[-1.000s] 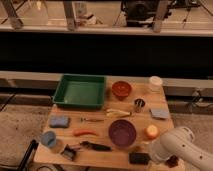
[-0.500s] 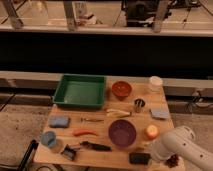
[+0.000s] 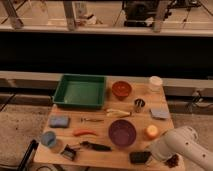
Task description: Place eraser in metal cup
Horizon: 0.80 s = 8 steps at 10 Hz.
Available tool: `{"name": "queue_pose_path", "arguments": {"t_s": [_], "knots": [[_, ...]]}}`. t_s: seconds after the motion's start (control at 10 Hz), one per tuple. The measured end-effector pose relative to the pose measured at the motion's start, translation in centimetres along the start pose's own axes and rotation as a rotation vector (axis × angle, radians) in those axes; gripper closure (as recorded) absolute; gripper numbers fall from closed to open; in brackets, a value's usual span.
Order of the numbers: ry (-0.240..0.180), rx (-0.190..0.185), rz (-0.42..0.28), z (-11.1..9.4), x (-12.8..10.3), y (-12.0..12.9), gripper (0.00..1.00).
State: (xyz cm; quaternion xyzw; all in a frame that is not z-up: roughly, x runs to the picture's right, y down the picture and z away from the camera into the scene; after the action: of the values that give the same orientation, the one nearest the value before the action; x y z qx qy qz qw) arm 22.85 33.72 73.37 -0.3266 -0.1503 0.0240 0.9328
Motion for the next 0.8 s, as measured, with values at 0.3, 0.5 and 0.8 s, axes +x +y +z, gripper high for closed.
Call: {"name": "queue_pose_path", "arguments": {"t_s": [0.3,0.5,0.8], "knots": [[0.008,-0.033,0.040,-6.3,1.5,-2.1,0.99],[0.004,0.001,0.053,-11.4,1.6,-2.8,0.99],[-0.020,0.104,0.060,-18.0,1.0,-3.1,0.99]]}}
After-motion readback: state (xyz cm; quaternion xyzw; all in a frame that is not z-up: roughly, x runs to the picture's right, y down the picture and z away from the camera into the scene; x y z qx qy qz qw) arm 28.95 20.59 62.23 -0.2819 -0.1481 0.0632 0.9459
